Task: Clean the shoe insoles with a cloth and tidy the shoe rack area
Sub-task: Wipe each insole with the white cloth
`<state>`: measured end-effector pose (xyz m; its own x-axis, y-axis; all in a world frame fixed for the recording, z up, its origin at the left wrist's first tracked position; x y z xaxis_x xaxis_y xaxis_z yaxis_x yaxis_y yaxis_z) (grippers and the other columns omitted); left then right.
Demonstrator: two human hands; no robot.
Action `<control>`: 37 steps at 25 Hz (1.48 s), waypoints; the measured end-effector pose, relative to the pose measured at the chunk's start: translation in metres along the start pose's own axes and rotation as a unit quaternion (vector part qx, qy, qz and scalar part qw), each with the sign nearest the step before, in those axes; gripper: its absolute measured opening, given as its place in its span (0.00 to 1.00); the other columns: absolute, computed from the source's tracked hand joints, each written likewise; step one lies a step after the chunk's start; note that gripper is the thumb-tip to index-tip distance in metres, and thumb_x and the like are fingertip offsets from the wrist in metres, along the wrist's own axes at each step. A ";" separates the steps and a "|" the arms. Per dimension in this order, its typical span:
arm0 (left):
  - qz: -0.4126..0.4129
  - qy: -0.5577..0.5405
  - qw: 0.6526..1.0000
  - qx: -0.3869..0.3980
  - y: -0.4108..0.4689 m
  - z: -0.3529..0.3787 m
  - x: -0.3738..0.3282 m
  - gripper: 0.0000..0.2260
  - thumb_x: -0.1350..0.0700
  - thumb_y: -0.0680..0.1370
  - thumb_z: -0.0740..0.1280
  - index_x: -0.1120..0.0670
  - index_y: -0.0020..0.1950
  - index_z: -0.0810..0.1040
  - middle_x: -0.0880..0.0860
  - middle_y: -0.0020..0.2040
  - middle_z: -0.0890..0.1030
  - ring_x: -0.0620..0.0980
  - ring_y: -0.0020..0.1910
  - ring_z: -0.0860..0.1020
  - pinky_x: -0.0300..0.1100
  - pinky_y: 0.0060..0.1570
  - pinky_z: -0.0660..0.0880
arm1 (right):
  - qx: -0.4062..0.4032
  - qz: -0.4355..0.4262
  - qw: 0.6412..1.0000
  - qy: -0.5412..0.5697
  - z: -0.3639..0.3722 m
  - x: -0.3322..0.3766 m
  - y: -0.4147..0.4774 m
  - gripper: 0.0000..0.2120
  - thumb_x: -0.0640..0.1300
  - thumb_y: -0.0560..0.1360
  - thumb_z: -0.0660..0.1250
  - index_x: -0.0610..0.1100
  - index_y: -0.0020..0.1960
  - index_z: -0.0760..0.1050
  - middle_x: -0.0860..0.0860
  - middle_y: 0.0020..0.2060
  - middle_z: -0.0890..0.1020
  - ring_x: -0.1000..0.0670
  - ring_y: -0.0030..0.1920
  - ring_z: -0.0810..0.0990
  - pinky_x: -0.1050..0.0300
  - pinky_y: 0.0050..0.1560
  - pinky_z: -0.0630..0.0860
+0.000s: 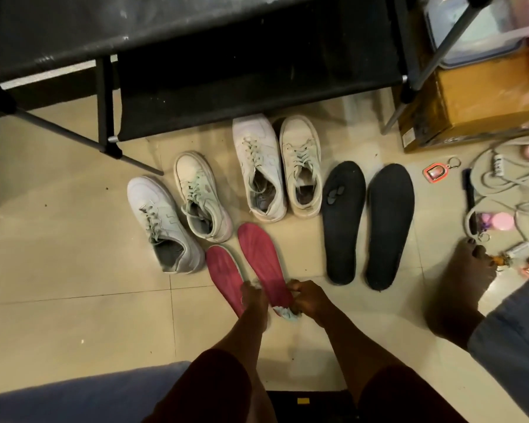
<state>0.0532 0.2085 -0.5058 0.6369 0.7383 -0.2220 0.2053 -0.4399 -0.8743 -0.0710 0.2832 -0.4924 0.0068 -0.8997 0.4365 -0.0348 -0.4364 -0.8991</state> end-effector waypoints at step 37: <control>0.176 -0.467 0.727 0.472 -0.469 -0.124 -0.148 0.35 0.49 0.53 0.81 0.67 0.54 0.80 0.65 0.45 0.80 0.63 0.41 0.81 0.52 0.42 0.79 | -0.089 -0.254 0.936 0.226 -0.067 0.227 -0.475 0.18 0.19 0.66 0.53 0.28 0.45 0.80 0.38 0.48 0.81 0.43 0.48 0.79 0.57 0.39 0.79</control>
<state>-0.0455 0.2425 -0.0093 -0.3461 0.8841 -0.3140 -0.7301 -0.4640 -0.5016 -0.1194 0.2865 0.0363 -0.3547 -0.4634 0.8121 -0.3073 -0.7625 -0.5693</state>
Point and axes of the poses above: each hand's wrist, its own y-axis towards the middle knuckle, its own z-axis out of the palm, x = y × z, the point moved 9 cm from there along y, towards the middle knuckle
